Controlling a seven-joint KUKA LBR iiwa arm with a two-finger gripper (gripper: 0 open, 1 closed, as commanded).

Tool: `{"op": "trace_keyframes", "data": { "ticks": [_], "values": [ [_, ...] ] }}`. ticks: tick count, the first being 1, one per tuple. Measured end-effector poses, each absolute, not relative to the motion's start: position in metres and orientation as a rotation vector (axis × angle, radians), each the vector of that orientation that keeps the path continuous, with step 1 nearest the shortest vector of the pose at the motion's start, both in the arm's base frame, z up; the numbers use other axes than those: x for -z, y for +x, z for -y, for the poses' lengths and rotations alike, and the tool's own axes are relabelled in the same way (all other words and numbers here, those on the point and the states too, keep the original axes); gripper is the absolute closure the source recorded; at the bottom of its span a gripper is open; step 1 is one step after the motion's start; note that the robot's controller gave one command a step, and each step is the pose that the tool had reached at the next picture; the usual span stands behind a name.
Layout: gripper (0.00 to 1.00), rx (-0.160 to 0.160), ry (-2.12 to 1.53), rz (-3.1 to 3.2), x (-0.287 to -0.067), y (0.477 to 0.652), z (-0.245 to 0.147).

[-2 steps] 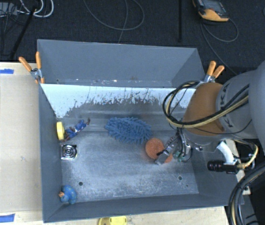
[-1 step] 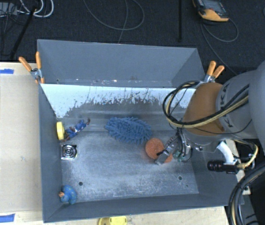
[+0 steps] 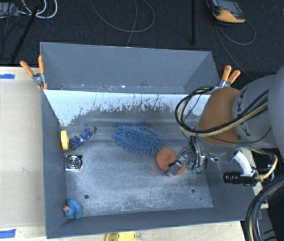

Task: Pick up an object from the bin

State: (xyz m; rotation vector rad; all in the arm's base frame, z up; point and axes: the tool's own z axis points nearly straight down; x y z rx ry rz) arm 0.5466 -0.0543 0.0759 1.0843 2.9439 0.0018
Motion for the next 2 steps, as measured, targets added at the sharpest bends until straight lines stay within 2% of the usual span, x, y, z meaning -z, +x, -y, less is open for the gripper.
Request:
{"op": "trace_keyframes", "data": {
  "ticks": [2],
  "values": [
    [1.00,0.000,1.084,-2.949,-0.104,0.546,0.055]
  ]
}}
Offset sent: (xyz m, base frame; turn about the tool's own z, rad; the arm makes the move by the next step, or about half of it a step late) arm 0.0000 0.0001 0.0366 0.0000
